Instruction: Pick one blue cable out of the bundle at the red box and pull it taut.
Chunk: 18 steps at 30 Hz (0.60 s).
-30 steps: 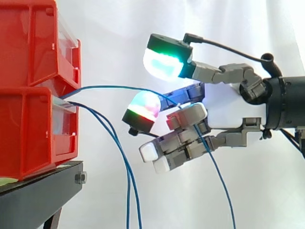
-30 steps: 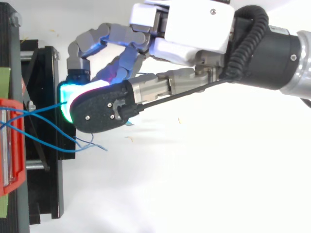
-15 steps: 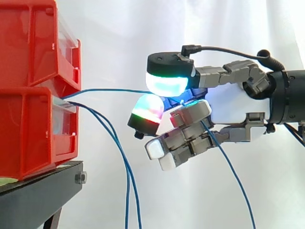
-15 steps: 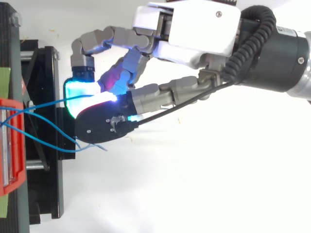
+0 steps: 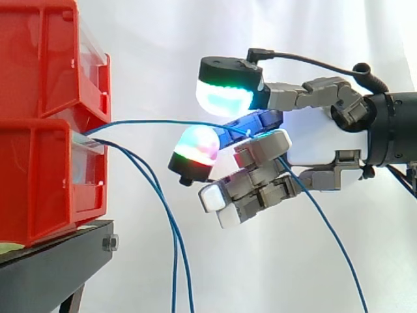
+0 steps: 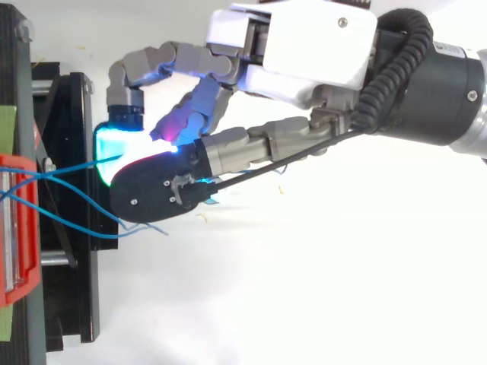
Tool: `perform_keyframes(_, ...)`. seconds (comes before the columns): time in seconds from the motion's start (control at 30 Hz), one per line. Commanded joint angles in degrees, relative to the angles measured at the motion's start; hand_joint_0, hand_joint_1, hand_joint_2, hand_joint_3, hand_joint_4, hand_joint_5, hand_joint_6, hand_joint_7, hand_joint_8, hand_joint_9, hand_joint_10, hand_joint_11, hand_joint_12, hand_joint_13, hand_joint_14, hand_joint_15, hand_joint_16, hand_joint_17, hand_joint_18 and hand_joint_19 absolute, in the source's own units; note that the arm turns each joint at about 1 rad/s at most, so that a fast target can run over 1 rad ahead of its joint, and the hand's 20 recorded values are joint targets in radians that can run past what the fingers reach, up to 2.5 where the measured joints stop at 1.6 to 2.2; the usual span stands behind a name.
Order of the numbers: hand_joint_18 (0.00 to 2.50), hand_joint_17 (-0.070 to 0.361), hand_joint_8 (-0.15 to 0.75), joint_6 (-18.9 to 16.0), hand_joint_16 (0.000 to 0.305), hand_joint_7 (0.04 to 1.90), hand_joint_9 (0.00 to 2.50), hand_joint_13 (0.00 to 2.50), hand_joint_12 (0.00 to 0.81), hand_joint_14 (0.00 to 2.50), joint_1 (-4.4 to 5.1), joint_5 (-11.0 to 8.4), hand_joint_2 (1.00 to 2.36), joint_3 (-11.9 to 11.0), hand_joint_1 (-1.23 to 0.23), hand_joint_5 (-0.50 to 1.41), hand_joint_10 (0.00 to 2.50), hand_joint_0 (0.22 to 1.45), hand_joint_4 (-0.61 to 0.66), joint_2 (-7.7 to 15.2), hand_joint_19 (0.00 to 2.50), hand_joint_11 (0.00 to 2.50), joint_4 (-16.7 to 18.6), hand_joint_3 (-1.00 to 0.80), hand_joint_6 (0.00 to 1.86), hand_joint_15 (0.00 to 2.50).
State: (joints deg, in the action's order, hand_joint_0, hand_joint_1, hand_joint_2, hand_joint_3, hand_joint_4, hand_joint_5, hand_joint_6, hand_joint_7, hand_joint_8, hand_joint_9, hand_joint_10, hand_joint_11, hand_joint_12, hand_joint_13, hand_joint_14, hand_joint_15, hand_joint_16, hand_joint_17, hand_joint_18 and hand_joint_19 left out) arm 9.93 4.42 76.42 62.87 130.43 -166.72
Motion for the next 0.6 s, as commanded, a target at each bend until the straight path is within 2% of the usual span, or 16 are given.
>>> perform_keyframes(0.0, 0.75, 0.122, 0.348, 0.0, 0.054, 1.12, 1.36, 0.91, 0.39, 0.02, -0.02, -0.04, 1.02, 0.0, -0.57, -0.05, 0.01, 0.64, 0.49, 0.0, 0.46, 1.46, 0.0, -0.23, 0.5, 0.48)
perform_keyframes(0.17, 0.8, 0.133, 0.377, 0.0, 0.059, 1.05, 1.39, 0.93, 0.413, 0.02, -0.02, -0.04, 1.02, -0.1, -0.61, -0.05, 0.01, 0.65, 0.57, 0.0, 0.44, 1.44, 0.0, -0.13, 0.5, 0.48)
perform_keyframes(0.3, 0.81, 0.135, 0.379, 0.0, 0.06, 1.05, 1.39, 0.94, 0.416, 0.02, -0.02, -0.04, 1.02, -0.1, -0.61, -0.05, 0.01, 0.65, 0.55, 0.0, 0.44, 1.45, 0.0, -0.14, 0.5, 0.48)
perform_keyframes(0.4, 0.8, 0.132, 0.377, 0.0, 0.059, 1.13, 1.38, 0.93, 0.414, 0.02, 0.06, -0.04, 1.02, -0.1, -0.62, -0.05, 0.01, 0.64, 0.47, 0.0, 0.45, 1.46, 0.0, -0.17, 0.5, 0.48)
perform_keyframes(0.43, 0.78, 0.128, 0.36, 0.0, 0.057, 1.19, 1.37, 0.92, 0.408, 0.02, 0.06, -0.04, 1.02, -0.1, -0.62, -0.05, 0.01, 0.63, 0.41, 0.0, 0.46, 1.45, 0.0, -0.22, 0.5, 0.48)
perform_keyframes(0.57, 0.76, 0.123, 0.358, 0.0, 0.055, 1.38, 1.36, 0.92, 0.399, 0.02, 0.06, -0.39, 1.01, -0.1, -0.62, -0.03, 0.01, 0.62, 0.32, 0.0, 0.47, 1.49, 0.0, -0.31, 0.5, 0.5)
